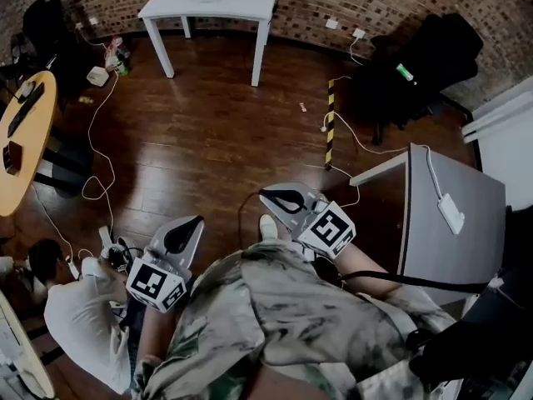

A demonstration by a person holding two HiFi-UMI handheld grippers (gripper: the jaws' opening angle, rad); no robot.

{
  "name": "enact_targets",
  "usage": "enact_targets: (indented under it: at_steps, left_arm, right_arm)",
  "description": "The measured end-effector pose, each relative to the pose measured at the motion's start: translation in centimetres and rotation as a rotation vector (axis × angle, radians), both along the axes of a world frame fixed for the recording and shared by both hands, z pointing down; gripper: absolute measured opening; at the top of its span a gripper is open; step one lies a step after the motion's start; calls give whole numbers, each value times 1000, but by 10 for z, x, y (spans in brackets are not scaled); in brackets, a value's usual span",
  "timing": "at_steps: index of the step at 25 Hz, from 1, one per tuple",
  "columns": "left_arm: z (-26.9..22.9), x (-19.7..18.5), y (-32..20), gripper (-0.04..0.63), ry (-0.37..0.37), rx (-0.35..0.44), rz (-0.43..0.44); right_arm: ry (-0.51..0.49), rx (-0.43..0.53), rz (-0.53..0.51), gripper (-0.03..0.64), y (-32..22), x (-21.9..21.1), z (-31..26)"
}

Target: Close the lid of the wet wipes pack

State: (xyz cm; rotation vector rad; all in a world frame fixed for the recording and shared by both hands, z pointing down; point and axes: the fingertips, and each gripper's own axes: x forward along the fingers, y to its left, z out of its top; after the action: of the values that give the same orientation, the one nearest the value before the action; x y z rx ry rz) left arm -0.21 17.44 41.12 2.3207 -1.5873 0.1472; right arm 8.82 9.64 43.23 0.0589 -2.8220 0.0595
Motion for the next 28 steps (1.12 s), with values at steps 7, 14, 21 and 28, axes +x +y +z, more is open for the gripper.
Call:
enact_targets:
  at_steps: [7, 14, 21, 28]
  left_arm:
    - [0, 8, 43, 2, -4, 8, 83]
    - [1, 18, 69, 2, 10, 12, 127]
    - [1, 18, 82, 2, 29, 17, 128]
    - [2, 23, 90, 2, 35, 34, 132]
  right_arm:
    - [-24, 17, 27, 3, 58, -3, -4]
    - [-40, 45, 18, 3, 97, 0, -10]
    - [-44, 67, 10, 3, 115, 1, -18]
    - [-45, 82, -3, 3, 125, 1, -27]
